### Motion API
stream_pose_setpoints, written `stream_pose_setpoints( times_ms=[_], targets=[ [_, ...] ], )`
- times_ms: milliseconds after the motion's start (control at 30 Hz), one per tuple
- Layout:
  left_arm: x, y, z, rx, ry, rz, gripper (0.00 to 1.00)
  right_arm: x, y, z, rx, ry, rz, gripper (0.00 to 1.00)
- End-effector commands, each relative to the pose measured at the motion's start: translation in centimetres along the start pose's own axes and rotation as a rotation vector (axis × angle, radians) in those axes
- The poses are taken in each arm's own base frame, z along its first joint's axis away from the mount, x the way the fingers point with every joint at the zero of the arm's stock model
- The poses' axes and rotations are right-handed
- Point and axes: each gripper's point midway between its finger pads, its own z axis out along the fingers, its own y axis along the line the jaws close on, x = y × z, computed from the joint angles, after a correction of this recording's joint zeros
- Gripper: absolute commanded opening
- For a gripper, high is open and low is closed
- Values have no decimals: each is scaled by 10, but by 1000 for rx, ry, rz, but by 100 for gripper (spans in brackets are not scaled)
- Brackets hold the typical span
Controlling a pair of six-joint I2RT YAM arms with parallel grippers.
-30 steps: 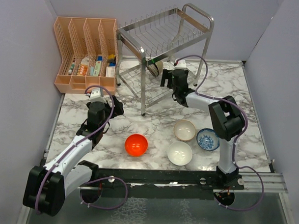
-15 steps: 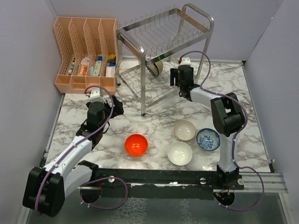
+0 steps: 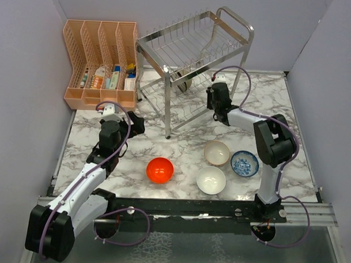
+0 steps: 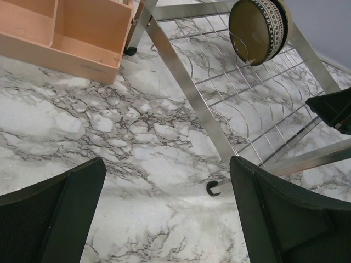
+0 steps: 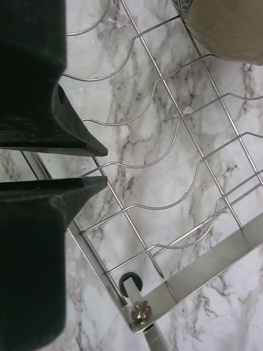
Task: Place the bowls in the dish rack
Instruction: Move the dish rack to the center of the board.
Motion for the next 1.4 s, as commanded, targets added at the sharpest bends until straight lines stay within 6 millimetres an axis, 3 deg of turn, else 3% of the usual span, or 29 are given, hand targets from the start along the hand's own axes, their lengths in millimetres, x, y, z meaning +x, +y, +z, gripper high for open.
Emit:
stream_pose_setpoints(
  times_ms=[0,333,800,1067,1367],
  targets=[
    [-8,-9,-6,47,-19,-32,99,91,-13,-32,32,303,19,22],
    [-10,-14,-18,79,-25,-56,99,157,-20,-73,41,459,92,22],
    [-11,-20,-29,115,-19,-73,99,197,-37,-135,104,531,169,22],
    [-5,-15,-34,107,-7,-78,99,199,-18,-158,45,536,196,22],
    [-8,-16,-39,112,-15,-81,99,219,21,-191,1,604,175,21]
  ],
)
